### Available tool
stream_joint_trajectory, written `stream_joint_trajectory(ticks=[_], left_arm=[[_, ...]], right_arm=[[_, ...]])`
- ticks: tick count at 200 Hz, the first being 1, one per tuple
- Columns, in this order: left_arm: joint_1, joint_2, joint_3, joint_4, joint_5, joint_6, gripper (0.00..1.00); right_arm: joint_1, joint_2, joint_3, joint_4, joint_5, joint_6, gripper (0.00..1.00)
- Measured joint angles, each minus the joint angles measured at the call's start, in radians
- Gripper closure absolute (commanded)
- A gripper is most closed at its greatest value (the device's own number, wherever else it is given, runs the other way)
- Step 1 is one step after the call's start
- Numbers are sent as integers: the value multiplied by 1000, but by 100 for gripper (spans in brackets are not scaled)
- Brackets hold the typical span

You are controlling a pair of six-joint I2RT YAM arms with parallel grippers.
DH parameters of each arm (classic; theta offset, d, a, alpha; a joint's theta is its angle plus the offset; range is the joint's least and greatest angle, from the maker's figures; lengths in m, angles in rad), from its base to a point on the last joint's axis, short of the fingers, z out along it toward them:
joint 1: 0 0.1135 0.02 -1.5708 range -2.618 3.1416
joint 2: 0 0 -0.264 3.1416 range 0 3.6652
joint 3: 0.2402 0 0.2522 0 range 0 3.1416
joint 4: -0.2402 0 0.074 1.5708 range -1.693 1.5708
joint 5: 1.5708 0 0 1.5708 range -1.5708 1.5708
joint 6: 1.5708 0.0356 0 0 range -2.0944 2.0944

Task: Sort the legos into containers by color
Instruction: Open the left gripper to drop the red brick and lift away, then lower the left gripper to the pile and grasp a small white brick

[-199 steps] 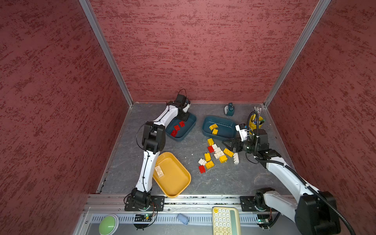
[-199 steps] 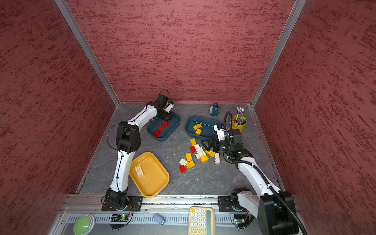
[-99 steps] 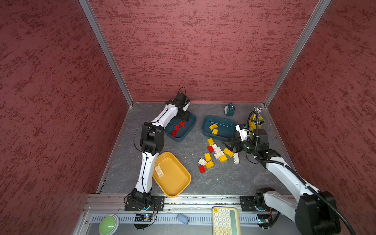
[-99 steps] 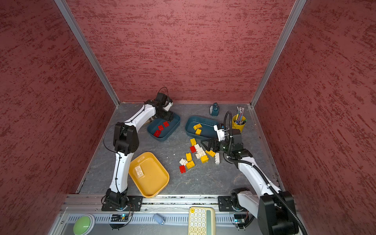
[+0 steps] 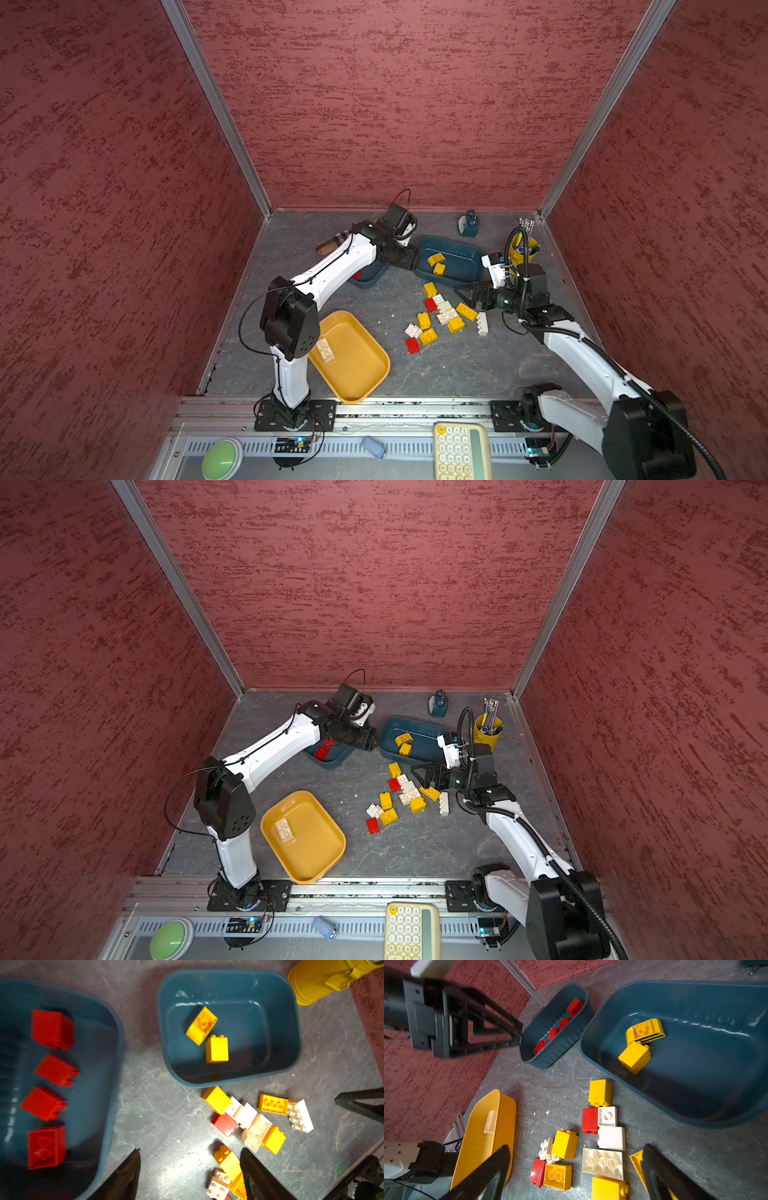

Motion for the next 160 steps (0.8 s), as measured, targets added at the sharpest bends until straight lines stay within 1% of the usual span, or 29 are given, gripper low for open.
stream_joint_trajectory(ticks=[37,69,116,160], left_arm=[[-107,-73,-229,44,9,-87,26],[-146,-126,-373,92,39,-113,28],[-170,-130,-497,177,92,-114,30],[-172,-107,-547,237,133,-101,35]], right_arm=[[0,0,0,-1,0,0,1],[0,0,0,0,-1,0,1],[0,-18,-5,0,-1,0,1],[0,-23,-15,0,-2,0,1]])
